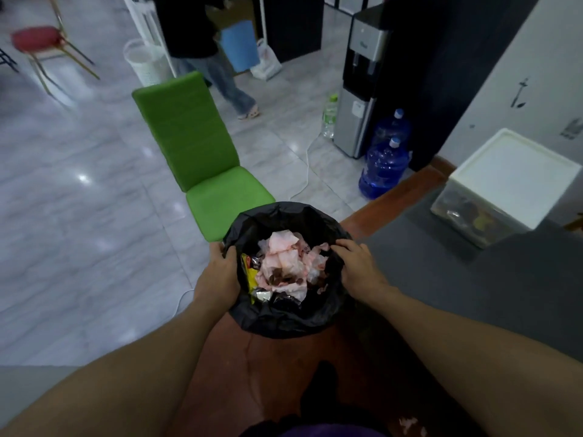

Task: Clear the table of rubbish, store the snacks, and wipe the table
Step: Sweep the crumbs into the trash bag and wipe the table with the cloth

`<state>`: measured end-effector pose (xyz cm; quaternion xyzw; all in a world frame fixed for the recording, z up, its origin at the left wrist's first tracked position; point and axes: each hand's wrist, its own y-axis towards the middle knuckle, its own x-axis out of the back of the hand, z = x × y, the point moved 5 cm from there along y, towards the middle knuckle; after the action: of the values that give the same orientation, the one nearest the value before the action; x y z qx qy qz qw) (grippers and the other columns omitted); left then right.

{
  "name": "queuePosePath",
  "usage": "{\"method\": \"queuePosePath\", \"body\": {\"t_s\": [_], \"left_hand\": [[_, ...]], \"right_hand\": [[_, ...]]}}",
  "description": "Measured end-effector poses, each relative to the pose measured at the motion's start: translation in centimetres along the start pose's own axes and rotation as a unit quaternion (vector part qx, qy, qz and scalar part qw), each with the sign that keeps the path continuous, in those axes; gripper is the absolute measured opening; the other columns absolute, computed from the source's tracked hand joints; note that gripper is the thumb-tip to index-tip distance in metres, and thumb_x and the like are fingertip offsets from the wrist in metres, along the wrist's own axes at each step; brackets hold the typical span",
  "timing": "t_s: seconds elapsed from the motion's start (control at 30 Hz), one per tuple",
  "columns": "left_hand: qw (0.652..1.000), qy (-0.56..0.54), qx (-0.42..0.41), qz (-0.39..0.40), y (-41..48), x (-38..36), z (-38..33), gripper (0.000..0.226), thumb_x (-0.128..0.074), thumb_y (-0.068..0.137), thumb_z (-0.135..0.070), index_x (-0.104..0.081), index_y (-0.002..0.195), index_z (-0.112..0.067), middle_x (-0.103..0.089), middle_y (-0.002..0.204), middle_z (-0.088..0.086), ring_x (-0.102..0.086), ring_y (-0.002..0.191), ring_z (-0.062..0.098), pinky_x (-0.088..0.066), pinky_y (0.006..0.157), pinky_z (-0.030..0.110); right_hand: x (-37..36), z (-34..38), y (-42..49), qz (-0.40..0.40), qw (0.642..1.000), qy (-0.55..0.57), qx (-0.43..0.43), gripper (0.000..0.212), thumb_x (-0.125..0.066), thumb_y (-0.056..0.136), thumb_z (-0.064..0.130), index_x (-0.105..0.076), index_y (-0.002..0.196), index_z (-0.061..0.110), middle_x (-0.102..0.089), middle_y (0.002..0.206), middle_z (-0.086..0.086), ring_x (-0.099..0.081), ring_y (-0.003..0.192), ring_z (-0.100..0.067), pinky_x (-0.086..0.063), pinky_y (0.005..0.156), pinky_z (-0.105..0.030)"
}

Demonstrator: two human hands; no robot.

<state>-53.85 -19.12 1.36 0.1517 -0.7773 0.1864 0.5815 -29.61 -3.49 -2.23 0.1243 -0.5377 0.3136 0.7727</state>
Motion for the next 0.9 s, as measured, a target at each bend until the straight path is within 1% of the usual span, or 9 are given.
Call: {"method": "queuePosePath", "body": {"t_s": [0.2, 0.33, 0.43, 0.5, 0.6, 0.67, 0.83, 0.9], "left_hand": [[1.000, -0.002, 0.029, -0.007, 4.9, 0.2, -0.8, 0.036, -0.052, 0.084, 0.006, -0.047, 0.119, 0.000, -0.035, 0.125, 0.022, -0.055, 0.066, 0.044, -0.035, 0.055, 0.040], [0.999, -0.007, 0.041, -0.003, 8.2, -0.1, -1.4, 0.041, -0.049, 0.086, 0.006, -0.045, 0.125, 0.000, -0.033, 0.126, 0.023, -0.056, 0.069, 0.043, -0.037, 0.058, 0.040], [0.999, -0.011, 0.033, 0.006, 11.3, -0.6, -1.9, 0.044, -0.049, 0.085, 0.005, -0.043, 0.128, 0.000, -0.033, 0.125, 0.023, -0.057, 0.072, 0.044, -0.041, 0.060, 0.043], [1.000, -0.016, 0.021, 0.013, 13.7, -1.2, -2.2, 0.044, -0.049, 0.086, 0.006, -0.043, 0.129, 0.001, -0.034, 0.125, 0.024, -0.055, 0.069, 0.042, -0.042, 0.060, 0.045], [0.999, -0.023, 0.000, 0.027, 17.7, -2.3, -2.9, 0.044, -0.048, 0.087, 0.007, -0.043, 0.130, 0.000, -0.035, 0.125, 0.024, -0.042, 0.060, 0.030, -0.041, 0.059, 0.043], [0.999, -0.016, -0.014, 0.039, 20.9, -3.2, -3.3, 0.046, -0.050, 0.087, 0.007, -0.042, 0.132, -0.001, -0.034, 0.127, 0.024, -0.039, 0.058, 0.028, -0.038, 0.056, 0.041], [0.995, -0.009, -0.061, 0.084, 28.2, -5.7, -4.6, 0.053, -0.051, 0.086, 0.008, -0.039, 0.137, -0.002, -0.034, 0.131, 0.024, -0.040, 0.058, 0.027, -0.039, 0.055, 0.040], [0.991, -0.008, -0.078, 0.104, 30.8, -7.2, -5.0, 0.053, -0.051, 0.086, 0.008, -0.040, 0.137, -0.001, -0.035, 0.131, 0.025, -0.046, 0.058, 0.031, -0.039, 0.054, 0.040]], "right_hand": [[1.5, -1.2, 6.4, 0.014, 1.000, -0.012, 0.020, 0.060, -0.049, 0.088, -0.005, -0.050, 0.145, 0.012, -0.041, 0.153, -0.004, -0.040, 0.123, -0.031, -0.035, 0.108, -0.035], [2.1, -2.3, 9.7, 0.013, 1.000, -0.018, 0.017, 0.062, -0.050, 0.083, -0.005, -0.053, 0.142, 0.012, -0.045, 0.150, -0.004, -0.044, 0.118, -0.032, -0.042, 0.104, -0.039], [2.6, -3.4, 12.3, 0.013, 1.000, -0.020, 0.010, 0.059, -0.051, 0.083, -0.005, -0.055, 0.140, 0.009, -0.046, 0.149, -0.007, -0.046, 0.116, -0.034, -0.042, 0.105, -0.038], [2.5, -4.4, 14.0, 0.012, 1.000, -0.023, -0.006, 0.059, -0.051, 0.083, -0.006, -0.055, 0.140, 0.009, -0.046, 0.149, -0.007, -0.046, 0.116, -0.034, -0.042, 0.105, -0.039], [2.0, -6.1, 16.4, 0.014, 0.999, -0.022, -0.032, 0.061, -0.053, 0.082, -0.007, -0.054, 0.141, 0.008, -0.045, 0.149, -0.007, -0.045, 0.117, -0.034, -0.042, 0.105, -0.039], [1.8, -7.3, 18.0, 0.014, 0.998, -0.021, -0.062, 0.061, -0.054, 0.082, -0.008, -0.053, 0.141, 0.007, -0.045, 0.148, -0.008, -0.044, 0.119, -0.034, -0.041, 0.105, -0.038], [1.0, -10.0, 21.9, 0.041, 0.988, -0.005, -0.147, 0.065, -0.055, 0.083, -0.006, -0.048, 0.145, 0.011, -0.038, 0.151, -0.007, -0.040, 0.122, -0.035, -0.038, 0.105, -0.037], [0.3, -11.0, 23.1, 0.052, 0.981, 0.007, -0.189, 0.067, -0.057, 0.083, -0.004, -0.044, 0.147, 0.011, -0.035, 0.150, -0.007, -0.038, 0.124, -0.036, -0.037, 0.106, -0.038]]}}
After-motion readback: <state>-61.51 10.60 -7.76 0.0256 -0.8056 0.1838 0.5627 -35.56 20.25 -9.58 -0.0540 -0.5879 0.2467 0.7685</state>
